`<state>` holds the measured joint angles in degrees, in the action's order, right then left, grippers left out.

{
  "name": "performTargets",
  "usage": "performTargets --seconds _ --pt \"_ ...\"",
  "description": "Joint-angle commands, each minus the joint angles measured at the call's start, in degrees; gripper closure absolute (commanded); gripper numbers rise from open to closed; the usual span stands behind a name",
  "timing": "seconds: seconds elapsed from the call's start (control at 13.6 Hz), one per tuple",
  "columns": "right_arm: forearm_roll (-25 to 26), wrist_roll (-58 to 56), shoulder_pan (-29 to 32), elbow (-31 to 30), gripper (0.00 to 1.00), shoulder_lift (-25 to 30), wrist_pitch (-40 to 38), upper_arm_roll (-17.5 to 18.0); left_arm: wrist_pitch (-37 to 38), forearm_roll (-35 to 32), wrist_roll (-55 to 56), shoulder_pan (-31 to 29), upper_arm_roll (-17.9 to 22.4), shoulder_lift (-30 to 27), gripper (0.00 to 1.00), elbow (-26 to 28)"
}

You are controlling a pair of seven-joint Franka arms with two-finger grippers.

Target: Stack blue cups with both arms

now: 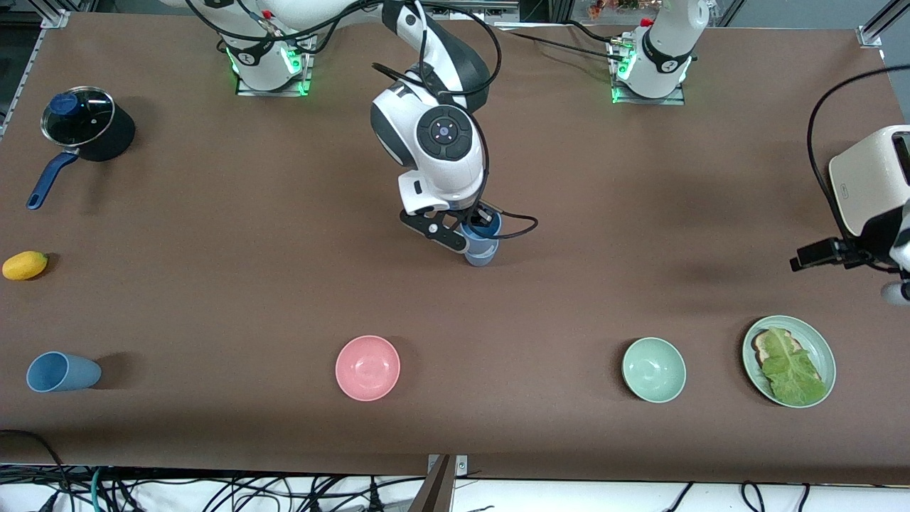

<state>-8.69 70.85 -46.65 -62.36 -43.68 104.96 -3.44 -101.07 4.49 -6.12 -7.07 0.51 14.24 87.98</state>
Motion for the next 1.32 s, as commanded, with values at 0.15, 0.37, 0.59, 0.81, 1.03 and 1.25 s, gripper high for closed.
performTargets --seconds 0.15,0.37,0.59,0.81,1.03,1.25 --pt "-0.45 0.95 -0.46 1.98 1.00 -1.50 -0.46 -0.16 -2.38 -2.56 -3.11 5.30 1.50 -11.23 0.00 9.13" --pt "-0.36 1.04 -0.46 1.98 1.00 -1.94 -0.37 -0.25 -2.29 -2.56 -3.11 7.07 3.01 -14.33 0.00 10.10" --pt "-0.36 1.04 -0.46 1.98 1.00 -2.20 -0.37 -0.16 -1.76 -2.74 -3.10 6.63 2.74 -13.19 0.00 10.10" --pt "-0.28 1.04 -0.37 1.98 1.00 -2.20 -0.54 -0.25 -1.76 -2.74 -3.28 6.45 2.74 -12.92 0.00 9.84" --pt "-0.28 1.13 -0.37 1.98 0.64 -2.20 -0.46 -0.25 -1.76 -2.74 -3.19 6.45 2.83 -12.92 0.00 9.75" --pt "-0.36 1.04 -0.37 2.15 0.40 -2.11 -0.54 -0.33 -1.85 -2.74 -4.24 5.75 3.00 -12.92 0.00 9.75"
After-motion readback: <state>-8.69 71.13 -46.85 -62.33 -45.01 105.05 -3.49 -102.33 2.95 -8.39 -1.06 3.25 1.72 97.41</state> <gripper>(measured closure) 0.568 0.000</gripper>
